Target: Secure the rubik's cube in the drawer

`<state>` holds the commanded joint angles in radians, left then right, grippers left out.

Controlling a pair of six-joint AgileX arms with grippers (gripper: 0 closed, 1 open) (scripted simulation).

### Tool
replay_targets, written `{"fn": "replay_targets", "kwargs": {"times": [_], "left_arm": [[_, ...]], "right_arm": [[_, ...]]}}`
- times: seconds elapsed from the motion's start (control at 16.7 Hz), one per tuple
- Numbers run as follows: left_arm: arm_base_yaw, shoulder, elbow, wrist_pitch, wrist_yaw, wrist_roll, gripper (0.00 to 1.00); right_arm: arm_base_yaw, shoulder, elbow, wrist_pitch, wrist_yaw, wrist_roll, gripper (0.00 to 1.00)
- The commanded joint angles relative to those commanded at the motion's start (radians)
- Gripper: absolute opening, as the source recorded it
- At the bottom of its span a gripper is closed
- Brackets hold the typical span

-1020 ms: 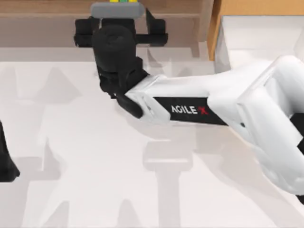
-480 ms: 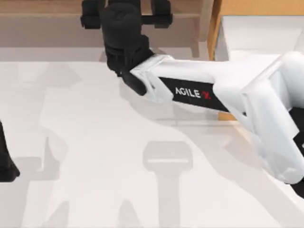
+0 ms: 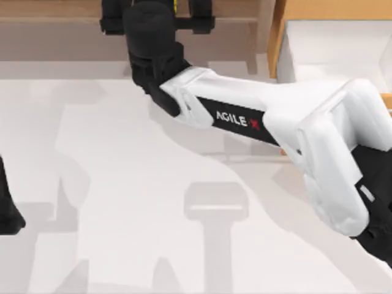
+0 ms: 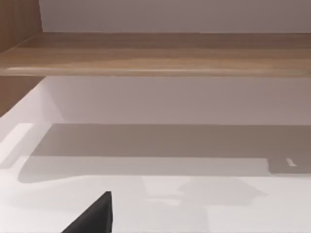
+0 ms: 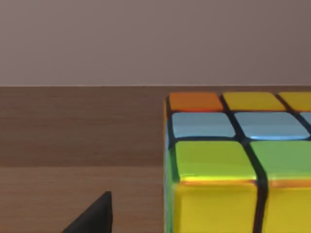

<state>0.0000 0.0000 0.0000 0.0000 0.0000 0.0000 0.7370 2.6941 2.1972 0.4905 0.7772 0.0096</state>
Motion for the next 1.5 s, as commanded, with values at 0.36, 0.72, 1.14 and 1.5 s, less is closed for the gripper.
{"fn": "replay_targets", "kwargs": {"times": [0.36, 0.72, 1.14, 1.5], "left_arm": [[0.0, 0.0, 0.0, 0.0, 0.0, 0.0, 1.0], [0.0, 0.0, 0.0, 0.0, 0.0, 0.0, 1.0], [0.0, 0.0, 0.0, 0.0, 0.0, 0.0, 1.0], [0.0, 0.0, 0.0, 0.0, 0.0, 0.0, 1.0]], "right_arm": [[0.0, 0.0, 0.0, 0.0, 0.0, 0.0, 0.7], [0.0, 0.0, 0.0, 0.0, 0.0, 0.0, 0.25], [0.0, 0.0, 0.0, 0.0, 0.0, 0.0, 0.0], [0.001, -0.004, -0.001, 0.002, 0.0, 0.001, 0.0]]}}
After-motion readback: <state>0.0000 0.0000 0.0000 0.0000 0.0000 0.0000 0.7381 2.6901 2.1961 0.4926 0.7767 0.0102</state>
